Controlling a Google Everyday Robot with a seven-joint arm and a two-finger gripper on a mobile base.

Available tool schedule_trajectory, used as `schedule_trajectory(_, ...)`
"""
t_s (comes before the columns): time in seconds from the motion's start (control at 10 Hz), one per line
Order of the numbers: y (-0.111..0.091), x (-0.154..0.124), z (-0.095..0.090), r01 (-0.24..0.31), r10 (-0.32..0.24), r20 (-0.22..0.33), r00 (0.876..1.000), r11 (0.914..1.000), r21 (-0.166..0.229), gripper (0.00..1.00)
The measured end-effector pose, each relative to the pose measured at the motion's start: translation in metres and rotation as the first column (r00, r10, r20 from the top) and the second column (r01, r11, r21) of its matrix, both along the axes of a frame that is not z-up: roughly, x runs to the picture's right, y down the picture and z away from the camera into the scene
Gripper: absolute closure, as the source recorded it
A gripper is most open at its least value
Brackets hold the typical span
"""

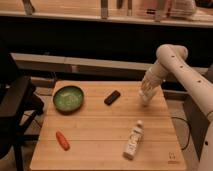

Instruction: Place the white sponge in the ceramic cup

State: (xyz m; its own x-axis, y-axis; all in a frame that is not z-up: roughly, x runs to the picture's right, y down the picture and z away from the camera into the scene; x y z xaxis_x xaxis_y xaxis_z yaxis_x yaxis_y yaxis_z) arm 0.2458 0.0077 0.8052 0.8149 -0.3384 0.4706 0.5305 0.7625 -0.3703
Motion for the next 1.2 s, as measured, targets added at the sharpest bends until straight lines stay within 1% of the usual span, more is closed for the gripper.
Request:
schedule_trajectory(0.1, -0.001, 0.000, 0.000, 0.001, -0.001, 0.001, 1.000, 1.0000, 0.000, 0.91)
schedule_trajectory(0.2, -0.002, -0.001, 0.000, 0.001, -0.001, 0.003, 1.000, 1.0000, 0.003, 0.87)
schedule_trajectory(0.4, -0.005, 0.004, -0.001, -0.002, 0.002, 0.000, 1.000, 1.0000, 0.007, 0.90)
schedule_trajectory(0.5, -0.006, 0.005, -0.001, -0.004, 0.004, 0.000, 1.000, 1.0000, 0.009, 0.94)
schedule_trajectory(0.6, -0.007, 0.006, -0.001, -0.004, 0.004, 0.001, 1.000, 0.9999, 0.010, 0.93)
schedule_trajectory(0.7, -0.008, 0.007, -0.001, -0.004, 0.004, 0.002, 1.000, 0.9999, 0.012, 0.88)
schedule_trajectory(0.8, -0.010, 0.008, -0.001, -0.005, 0.005, 0.002, 1.000, 0.9999, 0.014, 0.86)
schedule_trajectory(1.0, -0.013, 0.011, -0.001, -0.006, 0.006, 0.002, 1.000, 0.9998, 0.018, 0.92)
schedule_trajectory(1.2, -0.015, 0.013, 0.000, -0.008, 0.007, 0.005, 1.000, 0.9997, 0.022, 0.92)
